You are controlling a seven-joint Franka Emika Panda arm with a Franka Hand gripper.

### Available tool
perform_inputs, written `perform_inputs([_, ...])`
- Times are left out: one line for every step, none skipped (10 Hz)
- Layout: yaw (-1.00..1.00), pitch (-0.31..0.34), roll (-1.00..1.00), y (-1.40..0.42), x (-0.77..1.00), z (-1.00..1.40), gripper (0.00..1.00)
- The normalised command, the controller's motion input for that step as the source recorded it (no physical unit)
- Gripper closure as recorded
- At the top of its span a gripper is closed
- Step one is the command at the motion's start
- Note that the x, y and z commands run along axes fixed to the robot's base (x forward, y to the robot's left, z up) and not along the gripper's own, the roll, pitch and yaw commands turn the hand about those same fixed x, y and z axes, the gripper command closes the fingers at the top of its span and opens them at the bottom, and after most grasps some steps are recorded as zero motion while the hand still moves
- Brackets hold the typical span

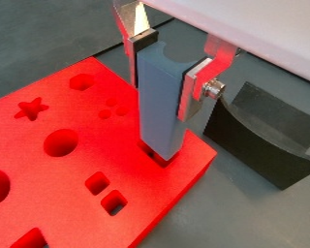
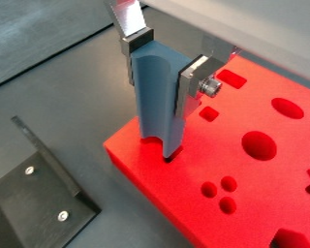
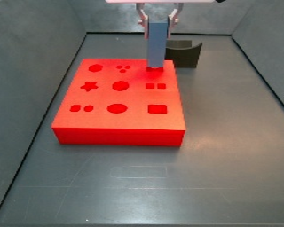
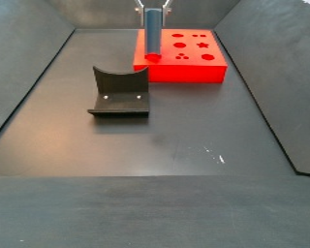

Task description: Insert the arch object.

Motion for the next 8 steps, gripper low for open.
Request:
perform_inputs([0.01,-0.054,-0.02,0.0,0.0,-0.13,1.0])
perform_inputs([0.0,-0.051,0.0,0.0,0.0,-0.17,1.0])
perform_inputs([0.01,-0.041,0.0,-0.07,0.0,-0.17,1.0])
perform_inputs([0.01,-0.056,0.0,-0.07,0.05,-0.2,1.0])
perform_inputs([0.01,-0.051,0.0,-0.06,0.02,-0.19,1.0])
perform_inputs([0.01,-0.053,0.0,-0.06,0.05,-0.18,1.0])
perform_inputs([0.01,-0.059,0.0,0.0,0.04,-0.24,1.0])
perform_inputs([0.03,-0.049,0.0,0.0,0.08,-0.25,1.0])
